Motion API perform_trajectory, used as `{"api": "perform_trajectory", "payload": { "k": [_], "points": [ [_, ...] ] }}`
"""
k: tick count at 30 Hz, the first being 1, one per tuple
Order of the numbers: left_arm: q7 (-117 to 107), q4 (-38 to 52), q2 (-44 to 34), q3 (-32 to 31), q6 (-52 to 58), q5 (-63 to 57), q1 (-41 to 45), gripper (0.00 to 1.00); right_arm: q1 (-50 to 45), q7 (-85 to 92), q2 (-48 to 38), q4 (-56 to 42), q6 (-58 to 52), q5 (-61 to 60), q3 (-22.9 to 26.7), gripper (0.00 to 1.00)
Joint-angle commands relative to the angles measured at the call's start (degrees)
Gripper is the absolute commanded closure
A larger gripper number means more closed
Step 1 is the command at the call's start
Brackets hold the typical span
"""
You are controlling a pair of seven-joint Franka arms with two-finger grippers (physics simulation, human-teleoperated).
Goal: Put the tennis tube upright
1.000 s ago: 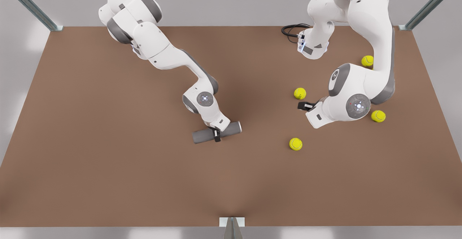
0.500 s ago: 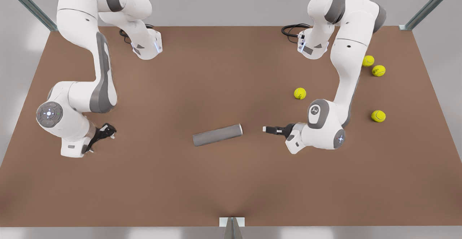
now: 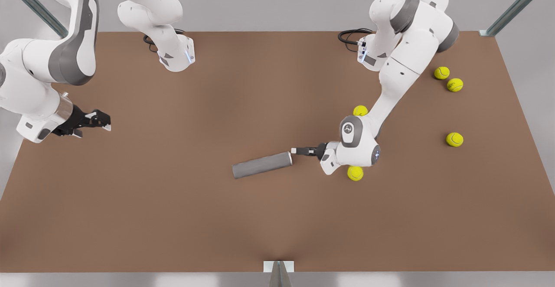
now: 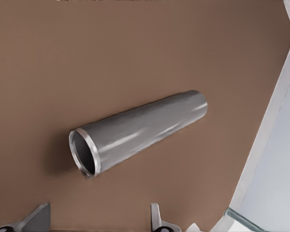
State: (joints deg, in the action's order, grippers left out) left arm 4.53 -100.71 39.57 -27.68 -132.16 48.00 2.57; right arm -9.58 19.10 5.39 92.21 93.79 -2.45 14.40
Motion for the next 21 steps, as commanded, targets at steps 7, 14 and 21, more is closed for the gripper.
{"api": "perform_trajectory", "payload": {
  "k": [7, 14, 21],
  "points": [
    [7.1, -1.2, 3.9, -4.3, -16.2, 2.2, -2.1, 0.0, -0.4, -13.4, 0.2, 2.7, 2.4, -0.3, -0.1, 0.0],
    [7.8, 0.9, 7.9, -6.0, -18.1, 2.1, -1.6, 0.0, -0.3, -12.7, 0.2, 5.1, 4.7, -1.2, 0.0, 0.0],
    [7.8, 3.1, 10.1, -7.5, -18.6, 2.0, -0.7, 0.0, -0.6, -12.6, -0.9, 6.0, 5.3, -1.2, -0.1, 0.0]
  ]
}}
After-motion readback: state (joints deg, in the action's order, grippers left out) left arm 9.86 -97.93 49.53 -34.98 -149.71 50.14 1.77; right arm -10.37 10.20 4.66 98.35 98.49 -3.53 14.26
